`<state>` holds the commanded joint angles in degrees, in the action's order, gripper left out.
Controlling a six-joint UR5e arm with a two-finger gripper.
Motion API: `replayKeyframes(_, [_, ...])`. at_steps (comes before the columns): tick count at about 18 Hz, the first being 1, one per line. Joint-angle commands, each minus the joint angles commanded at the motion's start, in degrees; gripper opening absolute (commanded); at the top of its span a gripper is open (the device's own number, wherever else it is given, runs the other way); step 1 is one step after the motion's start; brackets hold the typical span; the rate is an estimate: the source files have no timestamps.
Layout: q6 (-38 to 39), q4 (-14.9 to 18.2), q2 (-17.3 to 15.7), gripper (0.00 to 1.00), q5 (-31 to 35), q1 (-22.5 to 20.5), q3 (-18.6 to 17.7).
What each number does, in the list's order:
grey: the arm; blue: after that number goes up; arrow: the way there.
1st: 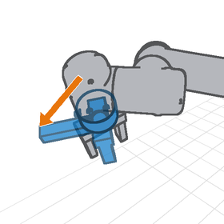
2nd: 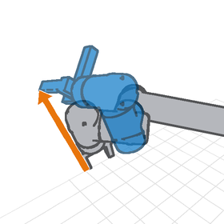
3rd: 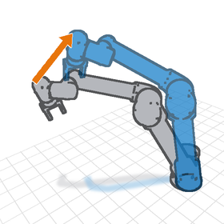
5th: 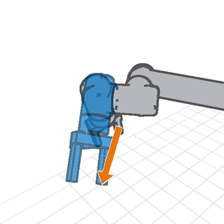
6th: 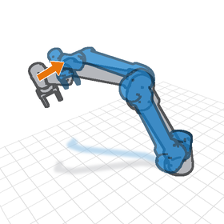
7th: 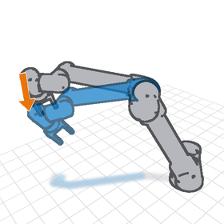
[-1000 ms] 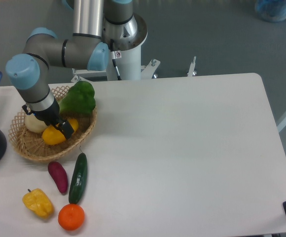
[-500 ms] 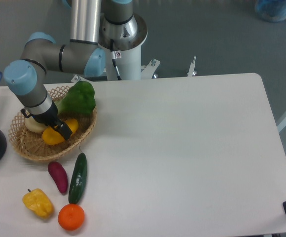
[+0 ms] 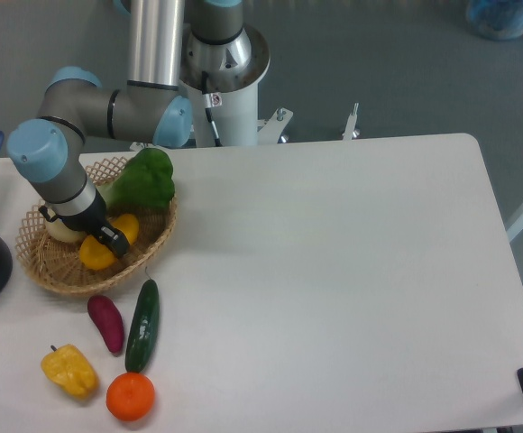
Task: Pick up the mango from the basket
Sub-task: 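Lift the held mango up out of the basket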
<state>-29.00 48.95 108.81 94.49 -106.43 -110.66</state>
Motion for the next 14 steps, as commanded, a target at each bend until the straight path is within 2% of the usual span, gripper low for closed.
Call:
replayKeyframes(3, [0.26,0.0,-2.8,0.16,-1.31,-0.7,0.35])
replayKeyframes(6, [0.0,0.26,-6.67,0.16,-5.44,-3.77,0.53])
replayKeyframes(9, [-0.35,0.18,-8.26,0.19,-7.12,-10.44,2.1])
replayKeyframes(12, [-1.23,0.18,-8.09,0.25,-6.95,-16.33,4.21])
replayKeyframes(14, [-3.07,0.26,-7.57,0.26,-6.51,-22.04,5.71])
